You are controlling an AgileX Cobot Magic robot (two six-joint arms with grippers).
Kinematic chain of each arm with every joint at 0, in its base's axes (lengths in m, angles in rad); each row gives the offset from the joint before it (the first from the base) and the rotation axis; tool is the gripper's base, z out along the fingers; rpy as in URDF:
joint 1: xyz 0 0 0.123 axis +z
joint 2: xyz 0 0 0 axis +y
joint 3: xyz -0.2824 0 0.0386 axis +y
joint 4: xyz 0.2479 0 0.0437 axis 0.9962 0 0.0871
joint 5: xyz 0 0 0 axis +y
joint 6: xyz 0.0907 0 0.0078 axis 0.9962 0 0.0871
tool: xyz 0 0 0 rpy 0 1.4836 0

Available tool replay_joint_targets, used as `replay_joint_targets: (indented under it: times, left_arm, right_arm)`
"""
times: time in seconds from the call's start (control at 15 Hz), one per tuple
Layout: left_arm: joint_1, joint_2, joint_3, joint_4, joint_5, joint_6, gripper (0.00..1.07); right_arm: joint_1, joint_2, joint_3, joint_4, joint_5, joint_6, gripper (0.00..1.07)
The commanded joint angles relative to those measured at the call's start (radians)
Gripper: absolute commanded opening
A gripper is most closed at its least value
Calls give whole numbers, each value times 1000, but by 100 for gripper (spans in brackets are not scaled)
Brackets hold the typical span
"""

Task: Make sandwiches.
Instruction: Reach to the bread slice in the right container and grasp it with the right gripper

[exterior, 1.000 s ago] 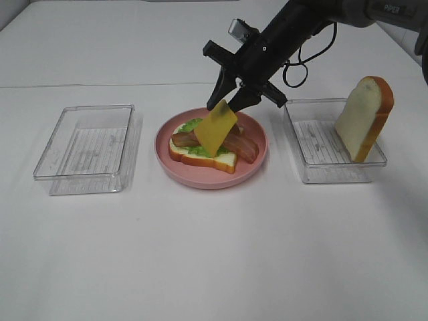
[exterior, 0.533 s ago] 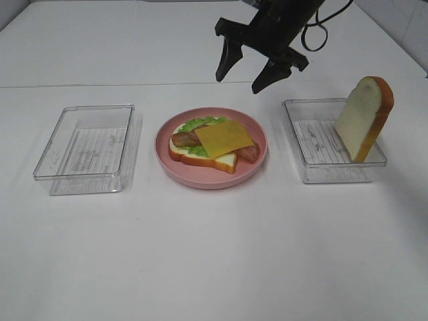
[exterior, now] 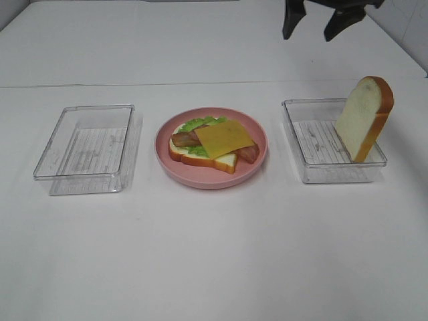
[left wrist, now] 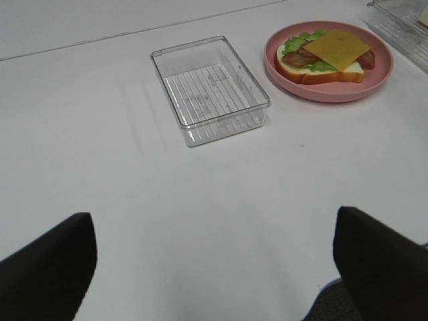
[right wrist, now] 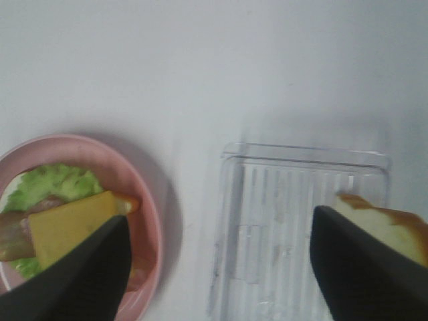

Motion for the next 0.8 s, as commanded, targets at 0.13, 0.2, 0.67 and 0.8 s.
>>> replay_joint_targets:
  times: [0.13, 0.2, 0.67, 0.8]
  left_arm:
    - [2, -21, 5, 4, -10, 1, 90]
    - [2, -21, 5, 4, -10, 1, 90]
    - [2, -21, 5, 4, -10, 1, 90]
    - [2, -21, 5, 4, -10, 1, 90]
  right_arm:
    - [-104, -17, -2, -31, 72, 15, 71]
    - [-131, -17, -2, -40, 72, 15, 71]
    - [-269, -23, 196, 48, 72, -22, 71]
    - [-267, -23, 245, 48, 70, -39, 71]
